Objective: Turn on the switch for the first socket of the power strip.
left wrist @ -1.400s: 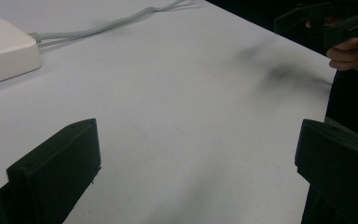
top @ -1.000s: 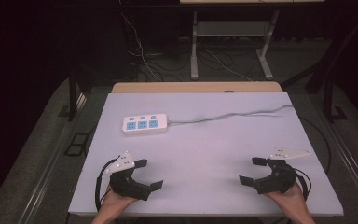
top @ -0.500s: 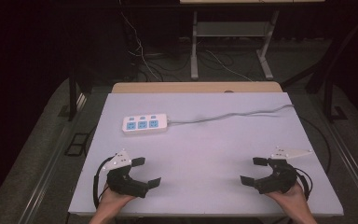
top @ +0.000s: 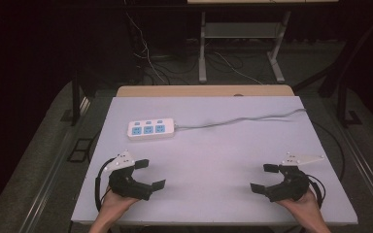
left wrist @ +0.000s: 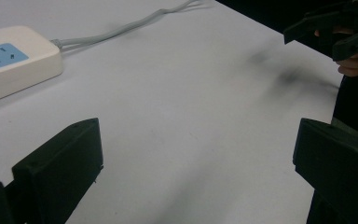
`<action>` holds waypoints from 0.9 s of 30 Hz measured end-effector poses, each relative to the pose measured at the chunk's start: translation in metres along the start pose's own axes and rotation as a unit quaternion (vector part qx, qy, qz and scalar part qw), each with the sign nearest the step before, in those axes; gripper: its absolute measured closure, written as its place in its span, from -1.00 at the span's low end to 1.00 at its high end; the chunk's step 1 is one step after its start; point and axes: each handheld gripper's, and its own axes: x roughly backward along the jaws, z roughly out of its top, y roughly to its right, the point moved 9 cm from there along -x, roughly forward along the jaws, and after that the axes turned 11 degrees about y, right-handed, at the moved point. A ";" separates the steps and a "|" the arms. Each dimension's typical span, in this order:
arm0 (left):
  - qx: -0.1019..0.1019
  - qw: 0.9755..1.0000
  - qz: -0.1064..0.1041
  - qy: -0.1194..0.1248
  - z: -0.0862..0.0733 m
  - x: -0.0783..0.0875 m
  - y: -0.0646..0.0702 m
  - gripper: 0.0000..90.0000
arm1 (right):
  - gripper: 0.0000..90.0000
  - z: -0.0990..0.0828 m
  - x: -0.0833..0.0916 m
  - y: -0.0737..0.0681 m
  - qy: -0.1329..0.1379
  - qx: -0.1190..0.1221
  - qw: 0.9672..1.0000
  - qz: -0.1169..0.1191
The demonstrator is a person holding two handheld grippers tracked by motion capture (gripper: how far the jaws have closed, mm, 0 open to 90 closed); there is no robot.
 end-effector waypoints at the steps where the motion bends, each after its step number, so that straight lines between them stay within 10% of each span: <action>1: 0.000 1.000 0.002 -0.002 0.000 0.000 -0.001 -1.00 | -0.99 0.000 0.000 0.000 0.000 0.000 1.000 -0.001; 27: -0.002 0.999 0.012 -0.047 0.017 -0.001 -0.025 -1.00 | -0.99 0.000 0.003 0.004 0.003 0.000 1.000 -0.009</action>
